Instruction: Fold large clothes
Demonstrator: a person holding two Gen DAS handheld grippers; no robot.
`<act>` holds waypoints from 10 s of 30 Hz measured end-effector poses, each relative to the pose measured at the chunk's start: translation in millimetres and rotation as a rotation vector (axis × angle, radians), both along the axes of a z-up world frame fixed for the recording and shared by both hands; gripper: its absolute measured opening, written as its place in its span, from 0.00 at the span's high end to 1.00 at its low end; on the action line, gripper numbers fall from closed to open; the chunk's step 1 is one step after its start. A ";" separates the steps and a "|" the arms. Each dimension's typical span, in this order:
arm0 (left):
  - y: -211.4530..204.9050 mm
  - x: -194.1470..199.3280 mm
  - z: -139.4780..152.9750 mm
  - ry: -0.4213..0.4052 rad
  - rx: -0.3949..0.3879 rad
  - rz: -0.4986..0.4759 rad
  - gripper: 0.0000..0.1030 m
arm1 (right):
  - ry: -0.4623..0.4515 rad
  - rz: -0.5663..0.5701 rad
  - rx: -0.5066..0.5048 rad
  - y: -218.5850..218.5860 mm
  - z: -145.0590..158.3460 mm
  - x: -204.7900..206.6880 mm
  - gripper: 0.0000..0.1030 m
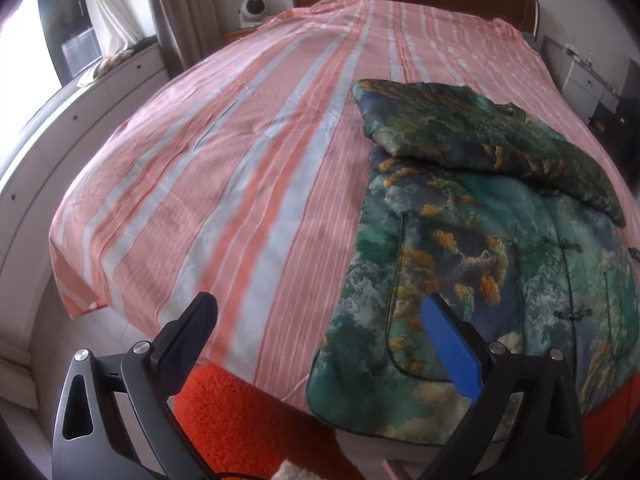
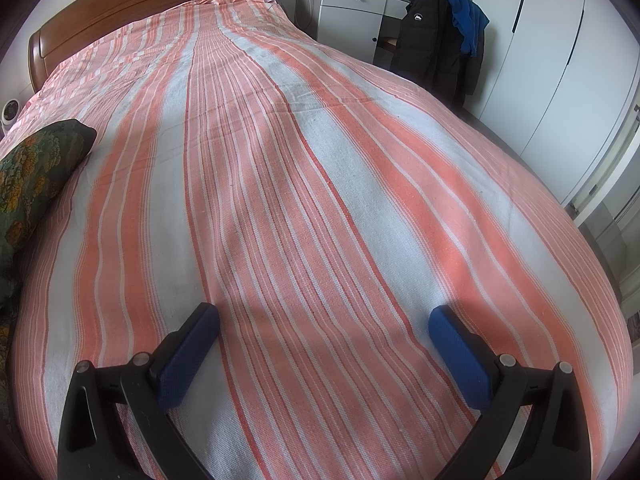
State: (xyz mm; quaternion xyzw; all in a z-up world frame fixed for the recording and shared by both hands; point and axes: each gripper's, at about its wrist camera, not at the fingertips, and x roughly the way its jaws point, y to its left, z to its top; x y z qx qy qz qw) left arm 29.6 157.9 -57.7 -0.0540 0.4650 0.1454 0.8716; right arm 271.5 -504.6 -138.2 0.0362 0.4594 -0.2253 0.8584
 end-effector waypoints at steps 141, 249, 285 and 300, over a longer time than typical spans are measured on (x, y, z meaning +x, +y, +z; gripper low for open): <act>-17.4 -16.4 -10.2 0.059 -0.028 -0.104 0.01 | -0.425 0.369 0.029 180.3 151.2 -153.0 0.00; -38.0 284.2 -44.3 -0.047 0.069 -0.096 0.71 | -0.115 0.447 0.251 186.3 52.1 90.2 0.71; -215.2 225.1 -9.6 -0.020 0.005 -0.369 0.15 | -0.246 0.531 0.365 201.4 76.4 -129.7 0.18; -231.3 186.8 0.6 -0.044 0.098 -0.420 0.15 | -0.222 0.490 0.409 207.6 48.5 -161.7 0.18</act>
